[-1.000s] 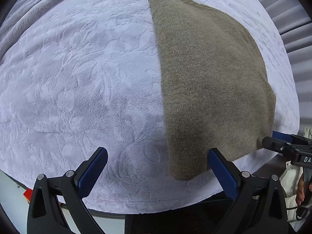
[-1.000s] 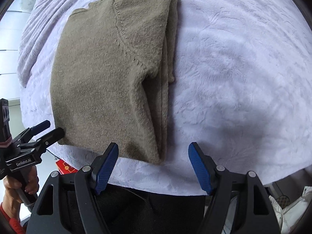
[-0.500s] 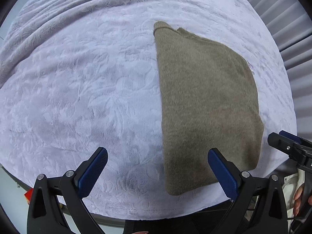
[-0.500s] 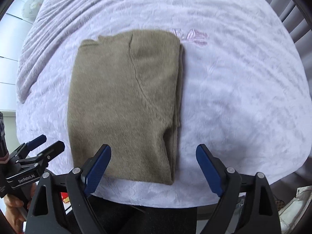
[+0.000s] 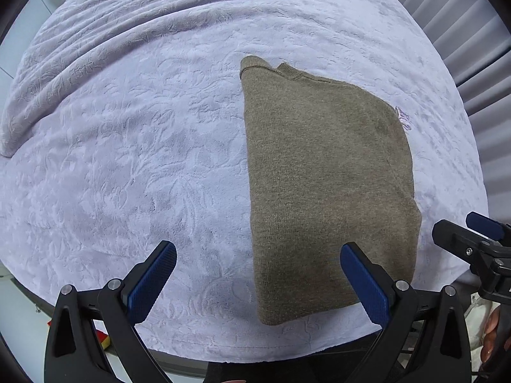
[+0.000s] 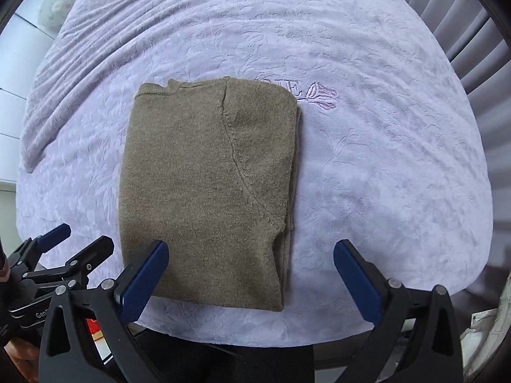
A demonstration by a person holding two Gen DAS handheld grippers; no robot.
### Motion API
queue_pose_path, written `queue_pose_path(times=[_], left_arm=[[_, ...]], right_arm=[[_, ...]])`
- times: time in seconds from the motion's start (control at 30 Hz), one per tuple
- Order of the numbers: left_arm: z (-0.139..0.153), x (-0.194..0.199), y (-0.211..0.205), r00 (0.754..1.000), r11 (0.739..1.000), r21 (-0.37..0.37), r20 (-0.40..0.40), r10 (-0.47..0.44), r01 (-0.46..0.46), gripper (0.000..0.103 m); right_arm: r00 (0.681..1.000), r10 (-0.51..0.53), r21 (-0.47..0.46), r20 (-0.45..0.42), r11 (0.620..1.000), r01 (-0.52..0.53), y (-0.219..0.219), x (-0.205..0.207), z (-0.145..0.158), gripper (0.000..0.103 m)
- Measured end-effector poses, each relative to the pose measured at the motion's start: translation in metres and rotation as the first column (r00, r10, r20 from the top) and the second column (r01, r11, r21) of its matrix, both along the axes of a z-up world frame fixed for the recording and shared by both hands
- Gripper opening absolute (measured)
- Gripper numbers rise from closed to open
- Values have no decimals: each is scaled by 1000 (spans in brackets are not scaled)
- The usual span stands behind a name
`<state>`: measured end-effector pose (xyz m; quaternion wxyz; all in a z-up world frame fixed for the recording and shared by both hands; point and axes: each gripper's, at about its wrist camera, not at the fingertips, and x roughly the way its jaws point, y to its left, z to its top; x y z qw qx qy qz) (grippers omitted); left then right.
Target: Fold small clothes
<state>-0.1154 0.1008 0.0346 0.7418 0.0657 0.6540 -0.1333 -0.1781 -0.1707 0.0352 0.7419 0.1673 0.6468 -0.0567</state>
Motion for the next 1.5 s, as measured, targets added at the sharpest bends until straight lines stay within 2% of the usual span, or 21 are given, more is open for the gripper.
queue_pose_path(times=[0.37,1.5], left_arm=[[4,0,-8,1000,1000,30,13,-5,5,103],[3,4,-5,1000,999,39,8,6,-7,103]], right_arm=[[1000,-11,-24,-2,1000,11,5,3,5,103],[999,-15,-40,-44,999,13,12,8,-1,103]])
